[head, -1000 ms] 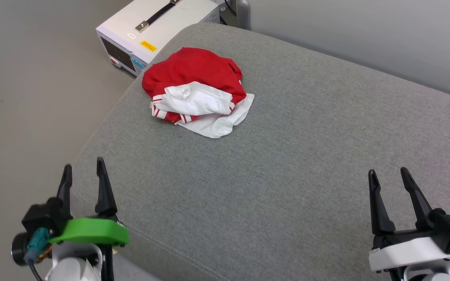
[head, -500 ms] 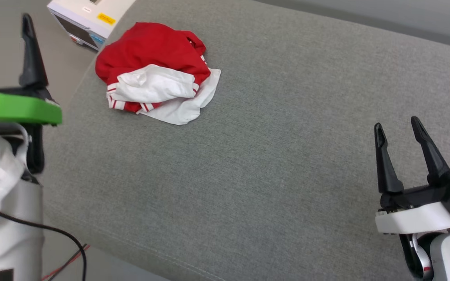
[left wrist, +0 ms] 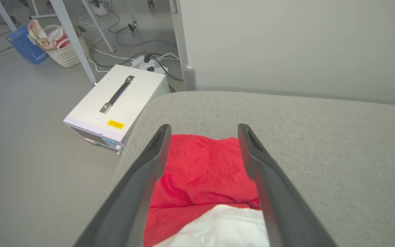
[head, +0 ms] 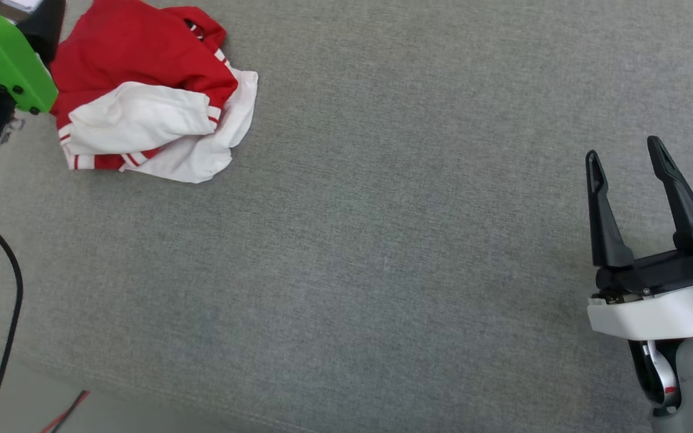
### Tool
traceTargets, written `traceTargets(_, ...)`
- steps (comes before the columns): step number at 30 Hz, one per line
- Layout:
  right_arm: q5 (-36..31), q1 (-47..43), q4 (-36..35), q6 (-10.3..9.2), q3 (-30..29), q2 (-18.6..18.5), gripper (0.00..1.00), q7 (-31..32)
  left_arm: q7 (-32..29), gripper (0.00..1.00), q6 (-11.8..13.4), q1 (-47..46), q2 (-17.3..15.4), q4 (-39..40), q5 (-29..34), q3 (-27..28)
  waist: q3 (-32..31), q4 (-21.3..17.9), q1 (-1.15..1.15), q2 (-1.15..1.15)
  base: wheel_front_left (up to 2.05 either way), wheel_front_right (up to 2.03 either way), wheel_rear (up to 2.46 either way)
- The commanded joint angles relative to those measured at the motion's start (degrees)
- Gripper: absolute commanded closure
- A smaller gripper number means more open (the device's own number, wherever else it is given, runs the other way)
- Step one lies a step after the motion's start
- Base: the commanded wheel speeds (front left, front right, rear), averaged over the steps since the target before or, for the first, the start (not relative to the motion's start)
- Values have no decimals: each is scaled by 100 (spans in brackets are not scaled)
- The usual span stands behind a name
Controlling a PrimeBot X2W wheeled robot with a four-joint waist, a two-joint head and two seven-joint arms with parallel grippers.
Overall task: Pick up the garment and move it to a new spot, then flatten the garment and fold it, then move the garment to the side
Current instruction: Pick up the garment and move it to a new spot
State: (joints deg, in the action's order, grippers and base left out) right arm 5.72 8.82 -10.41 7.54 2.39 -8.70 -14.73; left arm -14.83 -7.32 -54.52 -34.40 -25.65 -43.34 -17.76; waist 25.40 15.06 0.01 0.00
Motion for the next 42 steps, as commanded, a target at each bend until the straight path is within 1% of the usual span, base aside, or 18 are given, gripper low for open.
traceTargets(1,-11,101,-46,-5,-8,-39,0,-27,-399,0,-16,-108,-119,-62,-203,-187,214,-221,-1,0,0,0,0)
traceTargets(4,-17,130,-85,-5,-9,-74,0,-27,-1278,0,-16,-232,-372,-149,-466,-655,312,-297,-1,0,0,0,0)
traceTargets(6,-19,158,-102,-5,-23,-96,0,-27,-1715,0,-16,-276,-450,-209,-632,-895,386,-336,-1,0,0,0,0)
traceTargets(9,-21,203,-130,-5,-28,-124,0,-27,-2248,0,-16,-309,-531,-323,-845,-1199,510,-404,-1,0,0,0,0)
traceTargets(12,-20,239,-144,-5,-47,-145,0,-27,-2579,0,-16,-305,-569,-483,-916,-1469,614,-457,-1,0,0,0,0)
traceTargets(15,-17,265,-149,-5,-45,-154,0,-27,-2868,0,-16,-245,-578,-705,-961,-1711,694,-515,-1,0,0,0,0)
traceTargets(19,1,278,-134,-5,-70,-130,0,-27,-3102,0,-16,-97,-487,-973,-971,-2054,757,-568,-1,0,0,0,0)
traceTargets(21,15,282,-121,-5,-74,-123,0,-27,-3201,0,-16,-19,-434,-1075,-878,-2317,784,-582,-1,0,0,0,0)
traceTargets(24,30,301,-102,-5,-64,-117,0,-27,-3102,0,-16,32,-272,-1259,-992,-2420,807,-596,-1,0,0,0,0)
traceTargets(26,44,313,-84,-5,-53,-113,0,-27,-3052,0,-16,33,-224,-1372,-1002,-2513,801,-602,-1,0,0,0,0)
traceTargets(27,50,317,-75,-5,-48,-112,0,-27,-3020,35,-16,23,-204,-1417,-1027,-2549,789,-602,-1,0,0,0,0)
traceTargets(28,55,317,-67,-5,-49,-109,0,-27,-2976,75,-16,13,-189,-1445,-1051,-2568,773,-601,-1,0,0,0,0)
traceTargets(29,60,313,-53,-5,-49,-101,0,-27,-2911,100,-16,-5,-186,-1471,-1075,-2589,739,-597,-1,0,0,0,0)
traceTargets(32,69,276,-16,-5,-40,-72,0,-27,-2649,100,-16,-77,-231,-1440,-1128,-2624,596,-582,-1,0,0,0,0)
traceTargets(36,94,178,37,-5,-57,0,0,-27,-2096,100,-16,-228,-407,-1235,-1086,-2666,286,-542,-1,0,0,0,0)
traceTargets(42,142,-6,89,-5,-116,141,0,-27,-1462,100,-16,-453,-760,-662,-949,-2837,-218,-475,-1,0,0,0,0)
